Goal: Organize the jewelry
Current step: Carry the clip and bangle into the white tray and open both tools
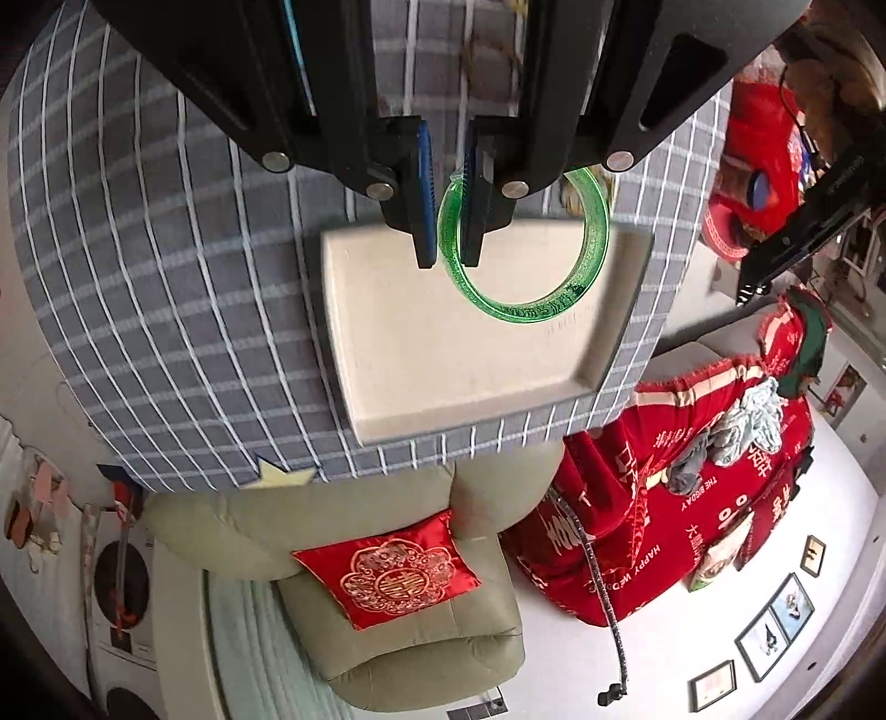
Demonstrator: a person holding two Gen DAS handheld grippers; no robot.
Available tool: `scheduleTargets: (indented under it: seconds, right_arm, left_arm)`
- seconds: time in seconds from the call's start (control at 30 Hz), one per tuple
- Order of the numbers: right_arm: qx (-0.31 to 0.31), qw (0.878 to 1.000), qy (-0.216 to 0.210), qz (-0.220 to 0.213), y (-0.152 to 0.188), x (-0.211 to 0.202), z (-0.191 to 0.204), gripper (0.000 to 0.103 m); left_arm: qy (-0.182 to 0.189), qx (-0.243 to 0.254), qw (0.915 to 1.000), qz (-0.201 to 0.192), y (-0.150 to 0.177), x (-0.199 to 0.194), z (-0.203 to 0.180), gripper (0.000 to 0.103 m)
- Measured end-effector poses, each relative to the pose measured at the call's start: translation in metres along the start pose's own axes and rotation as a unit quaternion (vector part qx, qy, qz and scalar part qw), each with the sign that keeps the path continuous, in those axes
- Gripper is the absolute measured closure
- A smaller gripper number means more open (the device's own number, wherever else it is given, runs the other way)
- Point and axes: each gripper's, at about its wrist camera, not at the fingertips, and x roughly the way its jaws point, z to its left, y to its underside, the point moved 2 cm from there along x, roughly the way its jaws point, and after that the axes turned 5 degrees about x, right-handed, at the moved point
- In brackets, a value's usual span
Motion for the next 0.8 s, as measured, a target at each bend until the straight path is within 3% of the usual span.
scheduleTargets:
  seconds: [0.33, 0.57, 0.8]
  right_arm:
    - [0.033, 0.998, 0.028, 0.034, -0.050, 0.095, -0.012, 0.094]
    - [0.048, 0.996, 0.047, 0.062, -0.048, 0.145, -0.027, 0.094]
    - [0.036, 0.996, 0.063, 0.061, -0.041, 0.160, -0.031, 0.094]
  left_arm:
    - [-0.017, 0.007, 0.9988, 0.046, -0.032, 0.120, 0.008, 0.063]
    - [-0.028, 0.017, 0.9964, 0.079, -0.027, 0.173, 0.012, 0.063]
    - [-0.051, 0.025, 0.9926, 0.108, -0.015, 0.200, 0.013, 0.063]
